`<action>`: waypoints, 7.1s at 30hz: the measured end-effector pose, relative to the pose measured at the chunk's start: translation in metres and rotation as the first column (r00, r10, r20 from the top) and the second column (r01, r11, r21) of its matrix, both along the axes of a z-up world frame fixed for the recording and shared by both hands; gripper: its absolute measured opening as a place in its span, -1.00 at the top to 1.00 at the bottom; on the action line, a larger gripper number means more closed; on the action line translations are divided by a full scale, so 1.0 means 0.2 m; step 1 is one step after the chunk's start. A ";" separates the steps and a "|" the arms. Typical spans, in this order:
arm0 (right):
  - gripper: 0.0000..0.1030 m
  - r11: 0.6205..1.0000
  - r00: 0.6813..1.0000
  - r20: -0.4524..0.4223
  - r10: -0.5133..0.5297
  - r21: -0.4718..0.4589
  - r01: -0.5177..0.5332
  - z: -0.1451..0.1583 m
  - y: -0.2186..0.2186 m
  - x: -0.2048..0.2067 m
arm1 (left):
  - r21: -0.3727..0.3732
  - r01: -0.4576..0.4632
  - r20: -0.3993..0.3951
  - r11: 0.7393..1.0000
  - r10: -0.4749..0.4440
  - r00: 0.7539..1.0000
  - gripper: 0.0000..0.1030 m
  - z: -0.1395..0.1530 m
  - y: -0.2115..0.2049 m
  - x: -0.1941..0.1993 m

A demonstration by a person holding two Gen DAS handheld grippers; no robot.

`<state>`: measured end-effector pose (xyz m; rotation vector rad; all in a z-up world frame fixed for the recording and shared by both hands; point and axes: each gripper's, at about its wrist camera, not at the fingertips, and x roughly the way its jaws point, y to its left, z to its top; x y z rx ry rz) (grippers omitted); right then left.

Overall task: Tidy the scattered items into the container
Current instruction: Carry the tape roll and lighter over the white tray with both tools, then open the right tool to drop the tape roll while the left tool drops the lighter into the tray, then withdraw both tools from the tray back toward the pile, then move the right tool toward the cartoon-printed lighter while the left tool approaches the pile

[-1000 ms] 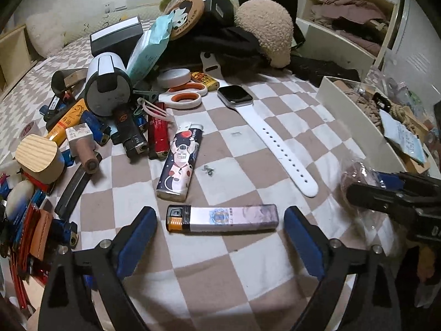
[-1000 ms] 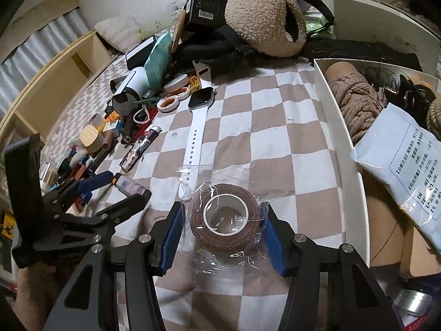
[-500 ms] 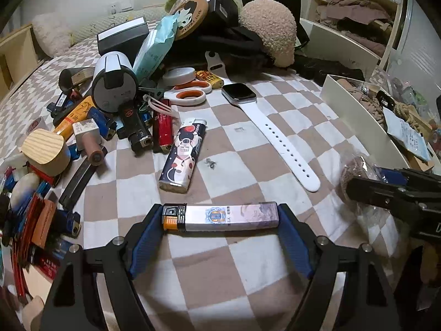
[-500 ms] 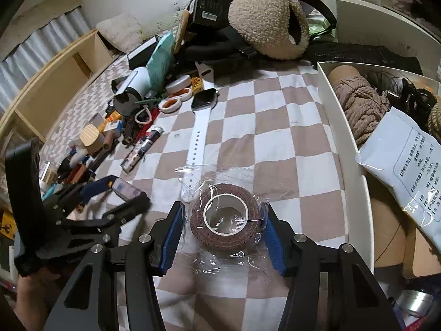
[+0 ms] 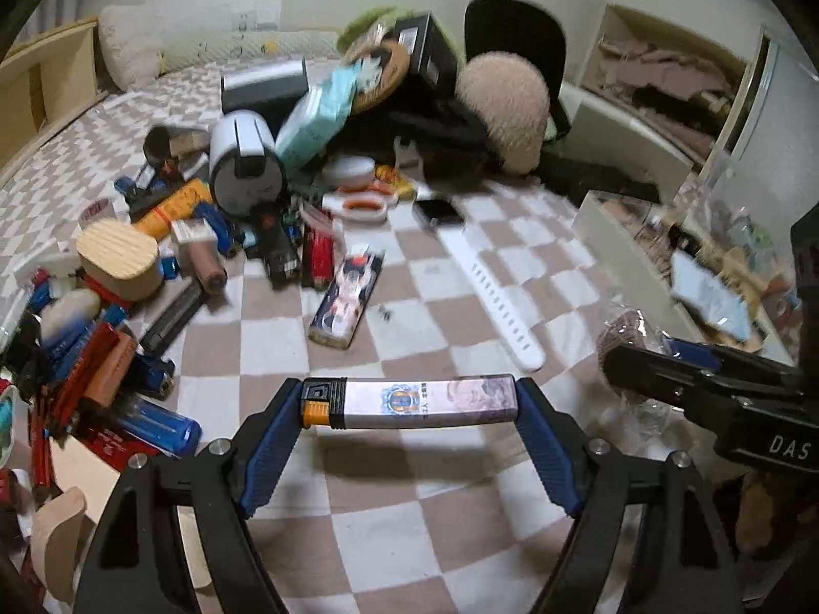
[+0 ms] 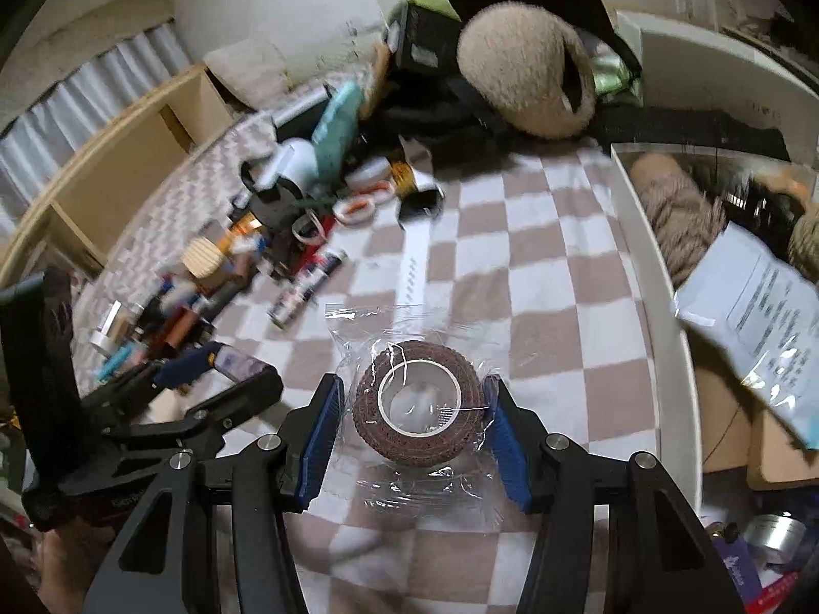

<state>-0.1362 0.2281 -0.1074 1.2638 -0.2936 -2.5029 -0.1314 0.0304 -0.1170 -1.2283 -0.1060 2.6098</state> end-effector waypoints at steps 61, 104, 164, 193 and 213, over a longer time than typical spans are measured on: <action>-0.74 0.848 0.878 -0.101 -0.468 0.230 0.478 0.24 1.40 0.36 | 0.057 0.577 0.023 0.815 -0.579 0.815 -0.58 0.20 1.51 0.23; -0.74 0.862 0.883 -0.110 -0.456 0.192 0.469 0.34 1.38 0.38 | 0.055 0.562 0.026 0.825 -0.564 0.825 -0.88 0.31 1.64 0.26; -1.00 0.973 0.977 -0.154 -0.145 0.158 0.169 0.28 0.22 0.02 | -0.027 0.022 -0.118 0.999 -0.025 0.993 -1.00 0.33 0.03 0.07; -1.00 0.809 0.860 -0.094 0.501 0.403 -0.427 -0.13 -0.60 -0.32 | 0.117 -0.248 -0.025 0.962 0.253 0.967 -0.99 0.19 -0.61 -0.07; -1.00 0.718 0.767 0.019 0.641 0.339 -0.608 -0.28 -0.75 -0.58 | 0.258 -0.332 0.050 0.907 0.331 0.942 -1.00 0.16 -0.85 -0.09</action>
